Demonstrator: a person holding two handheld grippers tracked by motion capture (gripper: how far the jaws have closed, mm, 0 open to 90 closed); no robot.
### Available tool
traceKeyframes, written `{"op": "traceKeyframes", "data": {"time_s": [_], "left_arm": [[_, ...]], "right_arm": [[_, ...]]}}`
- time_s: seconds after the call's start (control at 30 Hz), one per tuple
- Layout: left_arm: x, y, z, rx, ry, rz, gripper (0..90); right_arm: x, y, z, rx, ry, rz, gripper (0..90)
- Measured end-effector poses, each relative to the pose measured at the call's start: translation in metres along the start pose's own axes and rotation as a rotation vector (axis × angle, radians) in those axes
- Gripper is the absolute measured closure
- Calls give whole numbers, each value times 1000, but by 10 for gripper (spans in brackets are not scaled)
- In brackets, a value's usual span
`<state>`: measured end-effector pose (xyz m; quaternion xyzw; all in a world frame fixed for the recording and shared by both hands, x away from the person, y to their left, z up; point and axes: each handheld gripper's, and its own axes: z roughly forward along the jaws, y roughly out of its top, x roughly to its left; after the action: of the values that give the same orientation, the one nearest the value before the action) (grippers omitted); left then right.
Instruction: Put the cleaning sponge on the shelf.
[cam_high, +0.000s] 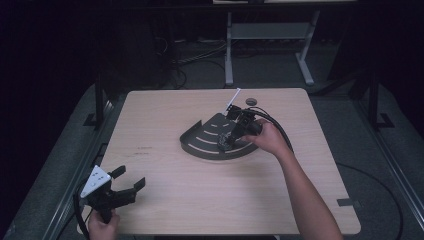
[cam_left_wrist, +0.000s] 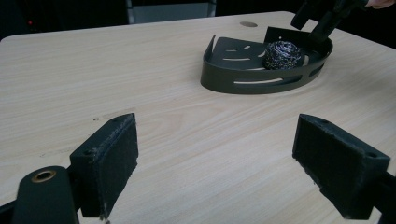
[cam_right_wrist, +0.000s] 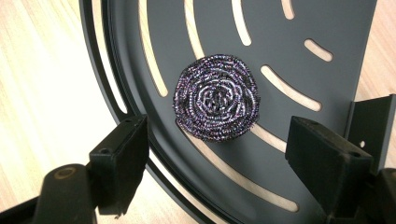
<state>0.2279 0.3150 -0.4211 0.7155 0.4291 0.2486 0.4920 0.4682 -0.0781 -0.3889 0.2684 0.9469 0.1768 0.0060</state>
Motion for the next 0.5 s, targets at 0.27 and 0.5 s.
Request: {"op": "traceKeyframes", "data": {"time_s": [0.27, 0.5], "left_arm": [[0, 0, 0, 3, 1, 2, 137], [-2, 0, 2, 8, -5, 3, 137]], "right_arm": [[1, -5, -6, -6, 2, -4, 209], [4, -13, -12, -13, 3, -4, 207]]}}
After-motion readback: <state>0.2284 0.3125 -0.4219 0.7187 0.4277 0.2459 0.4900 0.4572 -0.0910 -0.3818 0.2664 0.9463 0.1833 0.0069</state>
